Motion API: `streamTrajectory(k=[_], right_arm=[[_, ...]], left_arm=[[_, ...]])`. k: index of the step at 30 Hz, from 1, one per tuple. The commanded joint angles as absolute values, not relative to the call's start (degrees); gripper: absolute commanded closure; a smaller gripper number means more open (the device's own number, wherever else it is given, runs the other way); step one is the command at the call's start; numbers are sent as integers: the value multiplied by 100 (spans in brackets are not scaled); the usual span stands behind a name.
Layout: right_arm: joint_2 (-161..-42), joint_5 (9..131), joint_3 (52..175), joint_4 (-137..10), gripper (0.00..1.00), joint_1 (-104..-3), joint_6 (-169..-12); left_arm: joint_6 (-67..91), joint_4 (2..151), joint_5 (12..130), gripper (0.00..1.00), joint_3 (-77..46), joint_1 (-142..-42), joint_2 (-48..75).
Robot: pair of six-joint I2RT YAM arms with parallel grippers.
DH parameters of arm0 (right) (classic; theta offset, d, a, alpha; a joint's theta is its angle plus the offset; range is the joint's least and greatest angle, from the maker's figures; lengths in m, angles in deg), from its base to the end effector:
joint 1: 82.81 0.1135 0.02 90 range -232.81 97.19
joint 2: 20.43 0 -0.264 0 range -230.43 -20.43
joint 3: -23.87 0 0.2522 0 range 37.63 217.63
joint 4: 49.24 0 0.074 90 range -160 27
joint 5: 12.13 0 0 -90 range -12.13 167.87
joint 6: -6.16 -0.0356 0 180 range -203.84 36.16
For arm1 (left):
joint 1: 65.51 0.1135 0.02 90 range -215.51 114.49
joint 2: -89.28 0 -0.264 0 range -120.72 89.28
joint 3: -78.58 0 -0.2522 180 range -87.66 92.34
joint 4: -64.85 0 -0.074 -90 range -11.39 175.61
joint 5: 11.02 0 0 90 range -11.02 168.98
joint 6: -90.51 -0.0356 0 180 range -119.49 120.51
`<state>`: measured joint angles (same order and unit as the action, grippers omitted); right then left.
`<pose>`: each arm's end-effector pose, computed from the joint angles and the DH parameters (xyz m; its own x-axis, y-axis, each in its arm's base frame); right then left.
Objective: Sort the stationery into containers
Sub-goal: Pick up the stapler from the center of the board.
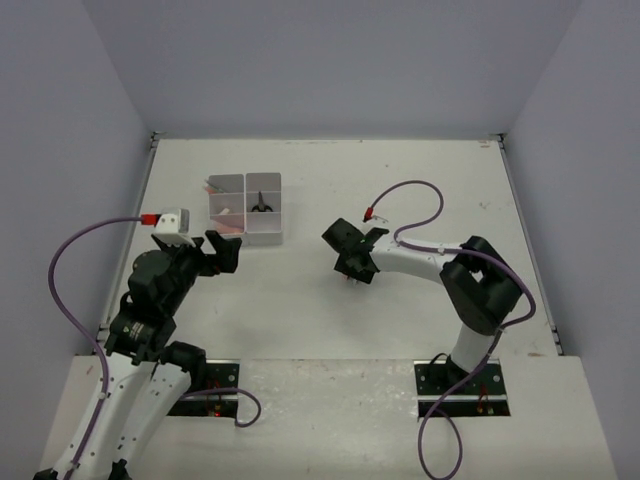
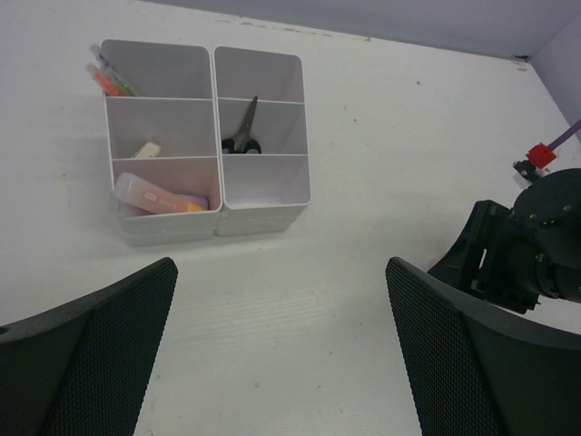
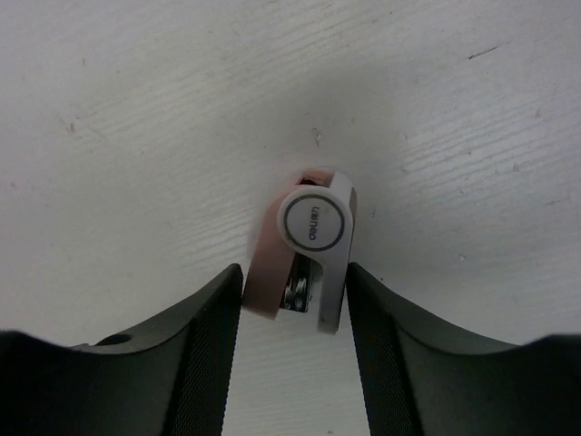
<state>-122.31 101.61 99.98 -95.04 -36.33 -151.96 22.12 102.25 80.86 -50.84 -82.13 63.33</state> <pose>0.2412 0.2332 0.1611 -0.7781 0.4142 -0.4722 0.3915 0.9077 0.1510 0.1141 -0.0328 0.3099 -0.2909 -0.2973 -0.9094 0.1593 0.9222 -0.3524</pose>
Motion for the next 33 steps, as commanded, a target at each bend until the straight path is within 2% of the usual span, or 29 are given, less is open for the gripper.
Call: streamTrajectory(k=[1, 2, 4, 6, 8, 13, 18, 22, 25, 29, 33], right_arm=[[-12360, 10560, 10145, -9577, 64, -3634, -15536], [-12340, 10584, 10117, -9585, 71, -3618, -15552], [-12261, 10696, 10093, -9642, 75, -3571, -15555], [-12186, 10801, 10100, -9754, 89, -3526, -15547], [-12126, 10935, 10198, -9997, 95, -3411, -15510], [-11956, 11488, 10846, -10355, 100, -2874, -14910], [-11828, 11148, 11375, -10011, 100, -2307, -13407], [-11203, 10839, 10819, -8828, 100, -1839, -12186], [-10628, 10729, 10257, -7605, 100, -1486, -11478], [-10161, 10949, 9916, -7012, 100, -1040, -10833], [-9781, 11146, 9623, -6486, 100, -736, -10317]], left_arm=[[2029, 10103, 7935, 0, -5105, -8212, 6421], [2029, 10103, 7927, 0, -5109, -8212, 6409], [2029, 10094, 7925, 0, -5109, -8212, 6373], [2028, 10094, 7925, 0, -5101, -8212, 6336], [2020, 10085, 7925, 0, -5107, -8212, 6336], [2027, 10076, 7925, 0, -5093, -8213, 6385], [2398, 9872, 7634, 0, -5181, -8212, 6331], [3618, 9498, 6808, 0, -5481, -8212, 6040], [5006, 8208, 5812, 0, -6102, -8216, 5824], [6327, 6129, 4812, 2, -6928, -8277, 5223], [6479, 5685, 4647, 4, -6874, -8730, 4710]])
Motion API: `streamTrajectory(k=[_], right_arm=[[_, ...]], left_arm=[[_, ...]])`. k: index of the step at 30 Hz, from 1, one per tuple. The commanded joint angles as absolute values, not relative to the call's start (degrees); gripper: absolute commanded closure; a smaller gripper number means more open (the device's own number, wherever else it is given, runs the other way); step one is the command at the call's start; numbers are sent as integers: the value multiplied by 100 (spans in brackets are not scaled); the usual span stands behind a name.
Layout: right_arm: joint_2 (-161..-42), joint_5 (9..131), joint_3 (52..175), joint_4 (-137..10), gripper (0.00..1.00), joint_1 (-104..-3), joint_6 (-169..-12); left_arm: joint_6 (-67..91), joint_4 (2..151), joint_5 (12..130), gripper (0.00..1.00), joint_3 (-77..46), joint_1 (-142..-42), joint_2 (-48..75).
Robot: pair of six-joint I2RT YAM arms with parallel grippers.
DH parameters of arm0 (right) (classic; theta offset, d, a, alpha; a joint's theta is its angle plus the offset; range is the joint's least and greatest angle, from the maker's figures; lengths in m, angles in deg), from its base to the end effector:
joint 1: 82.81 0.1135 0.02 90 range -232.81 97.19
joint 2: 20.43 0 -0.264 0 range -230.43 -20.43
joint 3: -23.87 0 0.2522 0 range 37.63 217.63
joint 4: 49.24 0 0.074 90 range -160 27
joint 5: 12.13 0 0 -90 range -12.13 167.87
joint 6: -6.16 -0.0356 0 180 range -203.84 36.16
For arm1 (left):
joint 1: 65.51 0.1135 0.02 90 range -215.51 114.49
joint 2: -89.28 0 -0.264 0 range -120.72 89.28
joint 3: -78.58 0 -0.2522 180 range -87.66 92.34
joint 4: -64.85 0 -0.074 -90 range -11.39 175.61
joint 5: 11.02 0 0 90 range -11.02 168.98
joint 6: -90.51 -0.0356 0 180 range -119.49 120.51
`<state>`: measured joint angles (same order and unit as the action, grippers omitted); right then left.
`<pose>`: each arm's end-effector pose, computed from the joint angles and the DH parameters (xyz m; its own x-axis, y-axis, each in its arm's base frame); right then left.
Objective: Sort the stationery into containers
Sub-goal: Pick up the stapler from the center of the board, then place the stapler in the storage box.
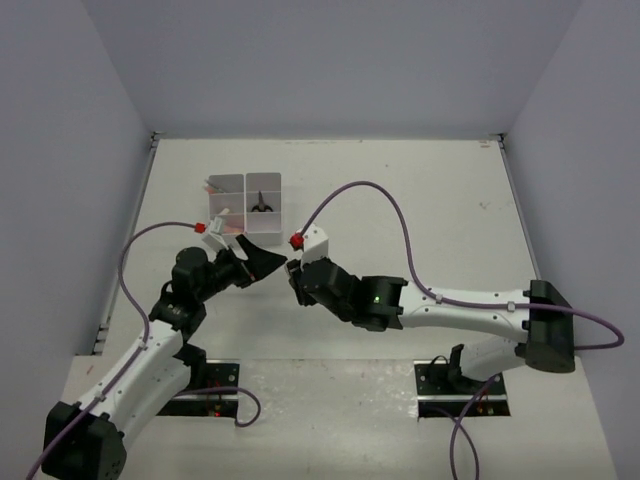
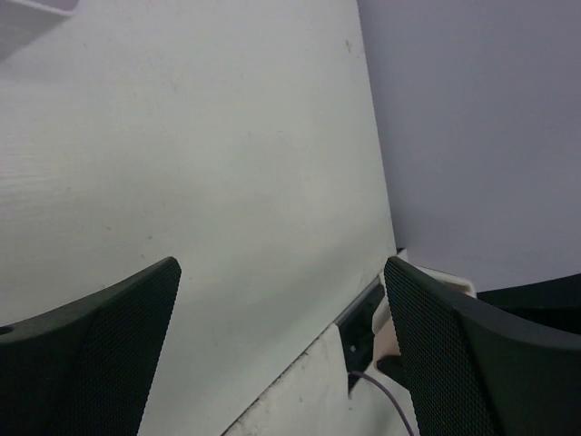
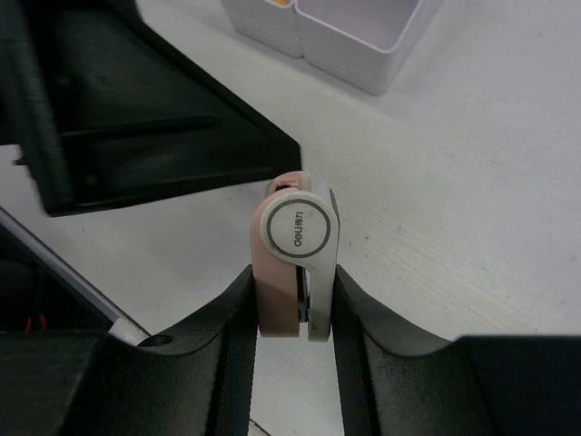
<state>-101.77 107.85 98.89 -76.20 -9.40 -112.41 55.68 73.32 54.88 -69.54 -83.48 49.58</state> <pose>0.1080 0.3002 0.2892 -0.4776 -0.1521 -0.8653 -0.5494 0.8203 0.1590 0.1562 -0.0660 0.2179 -0.6896 -0.5641 -0.4542 0.1548 0.4979 -0.8533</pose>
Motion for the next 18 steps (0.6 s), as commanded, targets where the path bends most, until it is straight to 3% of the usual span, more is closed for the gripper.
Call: streamTrajectory(k=[1, 9, 13, 18], right_arm=[[-9707, 11105, 9543, -6394, 100, -709, -10231], [-9714, 11161, 9597, -6560, 100, -704, -10250], [-9762, 11149, 9597, -6707, 100, -704, -10436], [-9924, 10971, 9638, -6857, 100, -704, -10476]], left_arm=[[6471, 5617, 4660, 5, -6850, -8843, 4644], [6254, 5813, 5029, 12, -6762, -9117, 4832], [5769, 6886, 5921, 0, -6475, -9117, 5179], [5756, 6653, 6158, 0, -6470, -9117, 5313]])
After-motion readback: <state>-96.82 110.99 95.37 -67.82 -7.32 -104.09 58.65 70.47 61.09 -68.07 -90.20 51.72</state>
